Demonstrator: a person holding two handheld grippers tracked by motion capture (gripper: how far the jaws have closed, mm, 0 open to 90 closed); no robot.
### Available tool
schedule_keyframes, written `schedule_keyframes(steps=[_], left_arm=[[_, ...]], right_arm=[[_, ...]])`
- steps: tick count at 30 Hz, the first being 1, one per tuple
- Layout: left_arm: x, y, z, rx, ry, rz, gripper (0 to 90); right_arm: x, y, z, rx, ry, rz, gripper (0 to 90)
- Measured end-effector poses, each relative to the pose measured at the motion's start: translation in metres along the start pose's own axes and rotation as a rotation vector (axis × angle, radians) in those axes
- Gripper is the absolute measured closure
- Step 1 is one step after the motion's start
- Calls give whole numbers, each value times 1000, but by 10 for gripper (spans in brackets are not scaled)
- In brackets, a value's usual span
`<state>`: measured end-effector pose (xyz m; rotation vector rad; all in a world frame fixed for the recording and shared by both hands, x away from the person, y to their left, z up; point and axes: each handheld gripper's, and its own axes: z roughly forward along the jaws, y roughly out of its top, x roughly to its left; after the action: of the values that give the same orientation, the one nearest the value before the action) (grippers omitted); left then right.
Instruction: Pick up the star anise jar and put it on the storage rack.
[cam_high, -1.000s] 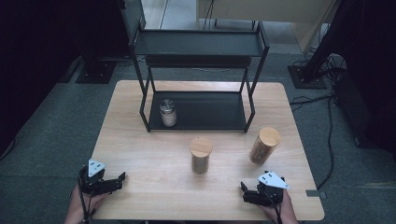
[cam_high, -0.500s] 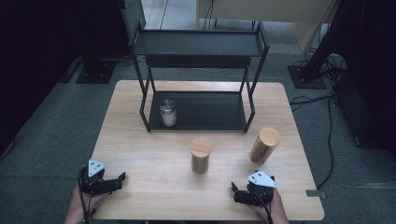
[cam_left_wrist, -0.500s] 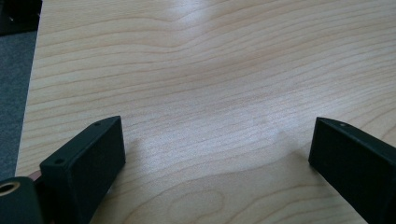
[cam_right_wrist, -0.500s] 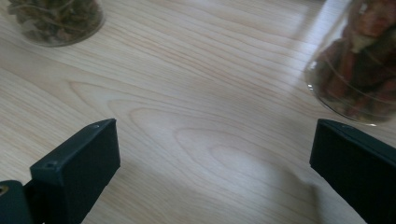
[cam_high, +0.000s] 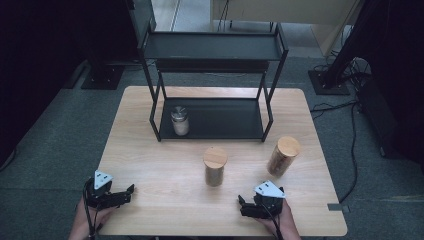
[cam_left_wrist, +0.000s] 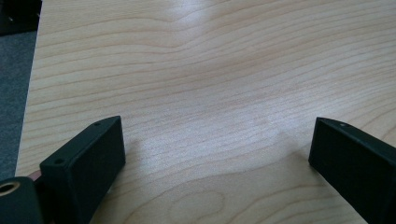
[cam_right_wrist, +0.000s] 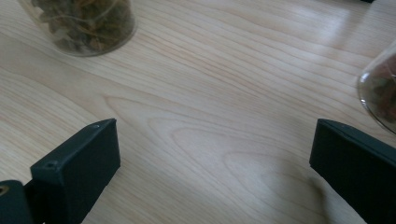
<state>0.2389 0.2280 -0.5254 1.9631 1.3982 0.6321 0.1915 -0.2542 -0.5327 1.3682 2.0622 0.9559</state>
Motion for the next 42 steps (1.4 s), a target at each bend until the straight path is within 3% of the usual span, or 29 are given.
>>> schedule_keyframes(steps=[28, 42], left_arm=[[0, 0, 0, -2, -3, 0, 38], [2, 0, 0, -4, -9, -5, 38]], right_arm=[[50, 26, 28, -6, 76, -10, 13], [62, 36, 40, -7, 81, 1, 34]])
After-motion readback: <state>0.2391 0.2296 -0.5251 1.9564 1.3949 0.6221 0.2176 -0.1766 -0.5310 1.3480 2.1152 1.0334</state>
